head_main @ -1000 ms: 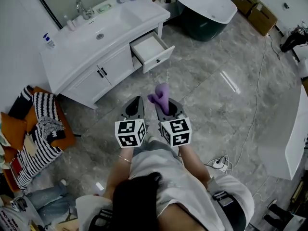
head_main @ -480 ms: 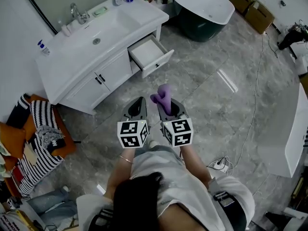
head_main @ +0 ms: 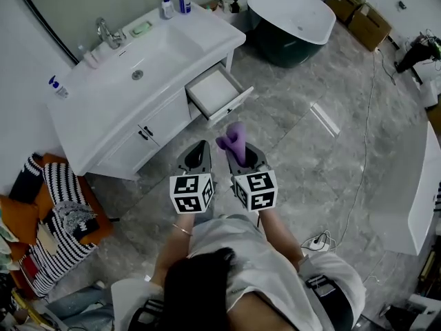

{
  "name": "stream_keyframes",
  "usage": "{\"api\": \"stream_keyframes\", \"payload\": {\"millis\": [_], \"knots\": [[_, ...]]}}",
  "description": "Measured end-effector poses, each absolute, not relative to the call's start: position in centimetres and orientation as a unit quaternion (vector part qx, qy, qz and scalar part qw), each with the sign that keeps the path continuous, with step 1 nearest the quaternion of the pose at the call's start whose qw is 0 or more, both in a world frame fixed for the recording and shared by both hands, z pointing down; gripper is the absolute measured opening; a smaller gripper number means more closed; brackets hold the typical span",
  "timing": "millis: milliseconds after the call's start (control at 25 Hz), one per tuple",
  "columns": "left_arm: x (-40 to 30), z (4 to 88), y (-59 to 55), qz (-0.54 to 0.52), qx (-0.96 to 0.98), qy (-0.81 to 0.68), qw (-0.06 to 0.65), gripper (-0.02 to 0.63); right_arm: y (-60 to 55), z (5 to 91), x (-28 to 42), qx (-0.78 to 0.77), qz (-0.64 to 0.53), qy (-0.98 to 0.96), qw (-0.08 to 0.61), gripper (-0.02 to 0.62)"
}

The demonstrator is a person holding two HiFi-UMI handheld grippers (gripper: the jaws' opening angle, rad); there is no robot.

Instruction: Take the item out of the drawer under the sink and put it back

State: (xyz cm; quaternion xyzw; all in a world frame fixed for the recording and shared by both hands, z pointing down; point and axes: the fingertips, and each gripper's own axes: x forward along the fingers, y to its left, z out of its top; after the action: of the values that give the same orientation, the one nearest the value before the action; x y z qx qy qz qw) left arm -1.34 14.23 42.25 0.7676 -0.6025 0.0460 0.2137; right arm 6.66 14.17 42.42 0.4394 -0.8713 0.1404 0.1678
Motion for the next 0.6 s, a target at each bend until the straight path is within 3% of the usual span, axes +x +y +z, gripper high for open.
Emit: {"api": "stream_keyframes", "payload": {"millis": [600], "knots": [[-6.8, 41.4, 5.2, 0.058, 0.789, -0.576, 0.203, 0.003, 6.0, 42.1, 1.8, 0.482, 0.156, -0.847, 0.161, 0.109]]}}
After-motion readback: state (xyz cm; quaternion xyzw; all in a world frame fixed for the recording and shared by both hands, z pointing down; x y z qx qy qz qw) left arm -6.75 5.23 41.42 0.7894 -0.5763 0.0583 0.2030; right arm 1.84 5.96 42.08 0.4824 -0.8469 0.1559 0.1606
